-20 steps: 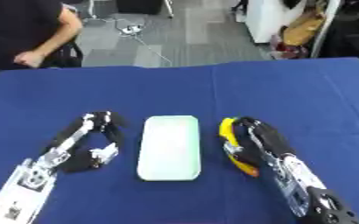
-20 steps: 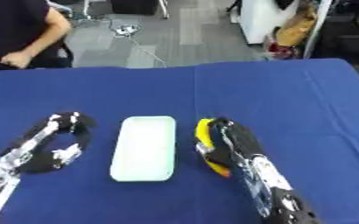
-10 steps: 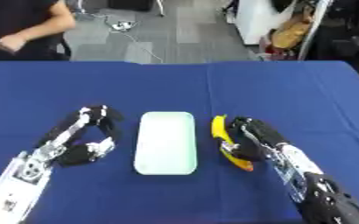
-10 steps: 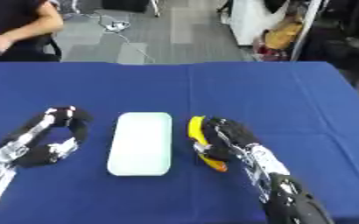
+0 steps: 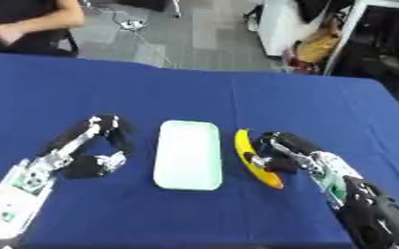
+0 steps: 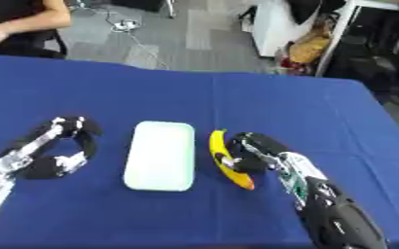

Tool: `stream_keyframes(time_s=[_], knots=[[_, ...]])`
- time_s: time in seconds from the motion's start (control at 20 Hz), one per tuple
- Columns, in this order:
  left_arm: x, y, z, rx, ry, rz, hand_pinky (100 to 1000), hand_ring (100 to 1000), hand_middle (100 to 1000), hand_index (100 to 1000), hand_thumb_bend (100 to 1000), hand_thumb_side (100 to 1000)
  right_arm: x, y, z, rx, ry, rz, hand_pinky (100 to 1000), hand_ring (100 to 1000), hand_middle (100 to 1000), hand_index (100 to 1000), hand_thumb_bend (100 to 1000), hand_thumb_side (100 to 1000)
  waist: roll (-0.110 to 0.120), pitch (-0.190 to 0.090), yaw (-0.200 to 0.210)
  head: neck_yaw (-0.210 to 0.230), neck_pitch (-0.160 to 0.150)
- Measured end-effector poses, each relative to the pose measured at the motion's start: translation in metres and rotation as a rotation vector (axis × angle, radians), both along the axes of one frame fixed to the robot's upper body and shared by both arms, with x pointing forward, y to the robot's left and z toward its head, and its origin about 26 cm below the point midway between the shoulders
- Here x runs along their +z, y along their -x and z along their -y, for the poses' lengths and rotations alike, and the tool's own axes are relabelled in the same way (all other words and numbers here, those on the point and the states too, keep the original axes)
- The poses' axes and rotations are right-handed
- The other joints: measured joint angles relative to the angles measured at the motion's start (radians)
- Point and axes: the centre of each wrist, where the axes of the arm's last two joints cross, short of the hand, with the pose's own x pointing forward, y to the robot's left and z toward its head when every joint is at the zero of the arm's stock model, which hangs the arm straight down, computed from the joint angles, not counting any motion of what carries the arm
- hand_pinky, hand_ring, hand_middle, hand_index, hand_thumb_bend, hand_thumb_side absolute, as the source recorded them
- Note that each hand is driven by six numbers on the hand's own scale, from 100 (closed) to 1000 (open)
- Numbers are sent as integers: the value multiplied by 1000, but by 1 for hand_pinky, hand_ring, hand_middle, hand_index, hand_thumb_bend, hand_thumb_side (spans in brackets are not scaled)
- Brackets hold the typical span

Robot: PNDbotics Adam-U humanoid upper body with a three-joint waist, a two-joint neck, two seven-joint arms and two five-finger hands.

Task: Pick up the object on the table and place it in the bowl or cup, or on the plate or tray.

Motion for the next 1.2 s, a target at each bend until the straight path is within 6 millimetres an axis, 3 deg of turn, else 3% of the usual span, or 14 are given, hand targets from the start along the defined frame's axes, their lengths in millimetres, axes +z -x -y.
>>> stream_keyframes(time_s=[0.4, 1.2], knots=[[0, 0, 2, -10, -4, -1, 536, 620, 694, 754, 100, 677, -1, 1, 1, -23, -10, 30, 561, 688, 765, 842, 376, 1000, 21, 0, 12, 0, -7], [1, -3, 7, -30, 0, 6, 536, 622, 697, 755, 100, 675, -13, 5, -7, -75, 92, 142, 568, 677, 744, 818, 400, 1000, 43, 8, 38, -6, -8]])
